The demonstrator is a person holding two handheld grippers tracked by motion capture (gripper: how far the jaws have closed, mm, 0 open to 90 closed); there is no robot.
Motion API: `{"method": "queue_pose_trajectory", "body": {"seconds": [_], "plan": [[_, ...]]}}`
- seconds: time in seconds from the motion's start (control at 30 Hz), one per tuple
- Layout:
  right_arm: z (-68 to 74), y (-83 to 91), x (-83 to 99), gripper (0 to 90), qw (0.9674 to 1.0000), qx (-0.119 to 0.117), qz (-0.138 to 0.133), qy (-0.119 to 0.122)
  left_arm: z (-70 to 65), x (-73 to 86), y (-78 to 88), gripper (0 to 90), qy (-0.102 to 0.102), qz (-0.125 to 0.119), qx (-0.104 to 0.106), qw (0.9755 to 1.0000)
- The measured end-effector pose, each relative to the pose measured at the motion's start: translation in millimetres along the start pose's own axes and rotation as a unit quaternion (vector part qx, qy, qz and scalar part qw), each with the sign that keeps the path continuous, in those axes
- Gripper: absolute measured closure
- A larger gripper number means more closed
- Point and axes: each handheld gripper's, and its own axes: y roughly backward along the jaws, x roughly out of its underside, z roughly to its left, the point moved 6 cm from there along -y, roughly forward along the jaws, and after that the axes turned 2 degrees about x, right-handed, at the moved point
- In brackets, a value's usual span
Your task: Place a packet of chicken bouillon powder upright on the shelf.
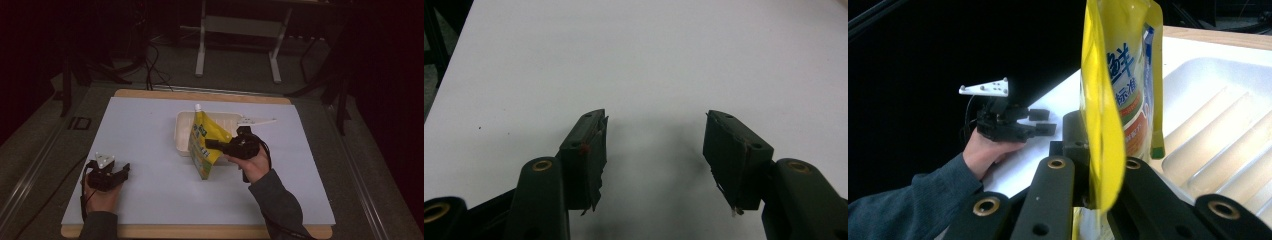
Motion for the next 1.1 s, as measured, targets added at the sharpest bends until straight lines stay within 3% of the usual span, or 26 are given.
{"method": "queue_pose_trajectory", "body": {"seconds": [0.23, 0.47, 1.1], "plan": [[-2.9, -3.1, -3.5, 90.0, 0.9998, 0.015, -0.013, -0.001, 0.0, 0.0, 0.0, 42.2, 0.000, 0.000, 0.000, 1.0000], [-5.4, -6.0, -7.7, 90.0, 0.9987, 0.047, -0.021, 0.007, 0.0, 0.0, 0.1, 42.3, 0.000, 0.001, 0.000, 1.0000], [-10.0, -17.6, -18.3, 90.0, 0.9970, 0.066, -0.040, -0.001, -0.1, -0.1, -0.1, 42.3, 0.000, 0.000, 0.000, 1.0000]]}}
